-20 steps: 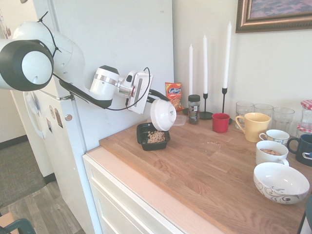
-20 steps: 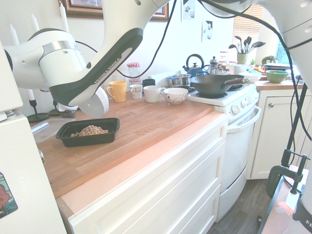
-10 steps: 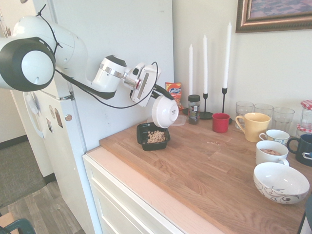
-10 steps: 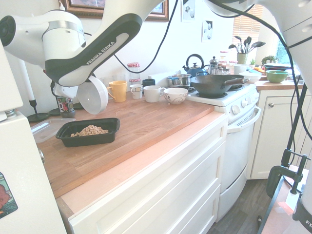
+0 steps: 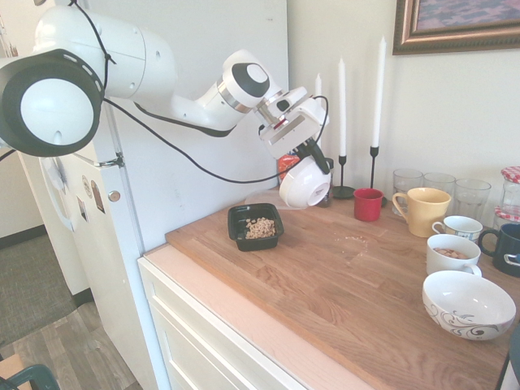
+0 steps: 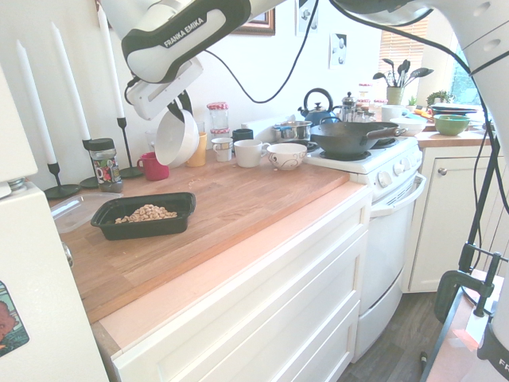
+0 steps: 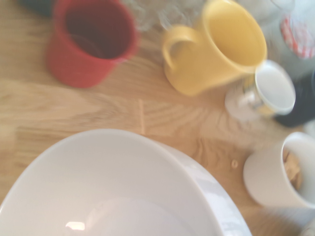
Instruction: Put the cereal into the box
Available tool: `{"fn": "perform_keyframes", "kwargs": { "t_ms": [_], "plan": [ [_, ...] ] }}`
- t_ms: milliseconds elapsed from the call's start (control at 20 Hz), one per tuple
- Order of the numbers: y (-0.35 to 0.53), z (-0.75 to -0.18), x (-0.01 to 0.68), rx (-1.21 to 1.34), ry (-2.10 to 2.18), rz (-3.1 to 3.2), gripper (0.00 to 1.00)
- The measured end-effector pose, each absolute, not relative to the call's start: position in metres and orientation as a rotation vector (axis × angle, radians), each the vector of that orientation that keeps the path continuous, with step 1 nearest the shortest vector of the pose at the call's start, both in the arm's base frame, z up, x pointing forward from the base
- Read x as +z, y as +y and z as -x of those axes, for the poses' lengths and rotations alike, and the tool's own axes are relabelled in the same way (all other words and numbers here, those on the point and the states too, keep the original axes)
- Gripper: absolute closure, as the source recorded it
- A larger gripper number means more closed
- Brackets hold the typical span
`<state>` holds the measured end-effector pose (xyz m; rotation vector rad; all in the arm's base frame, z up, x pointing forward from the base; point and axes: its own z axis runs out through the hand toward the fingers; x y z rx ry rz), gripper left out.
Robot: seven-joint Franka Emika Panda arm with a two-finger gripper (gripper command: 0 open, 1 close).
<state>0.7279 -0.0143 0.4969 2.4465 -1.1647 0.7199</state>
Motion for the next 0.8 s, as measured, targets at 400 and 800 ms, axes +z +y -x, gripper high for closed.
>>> {"fn": "perform_keyframes", "kwargs": {
  "t_ms": [400, 800],
  "plan": [
    [-0.127, -0.719, 0.466, 0.546, -1.588, -2.729, 1.00],
    [-0.220, -0.682, 0.399, 0.331, -1.896, -2.964, 1.00]
  ]
}}
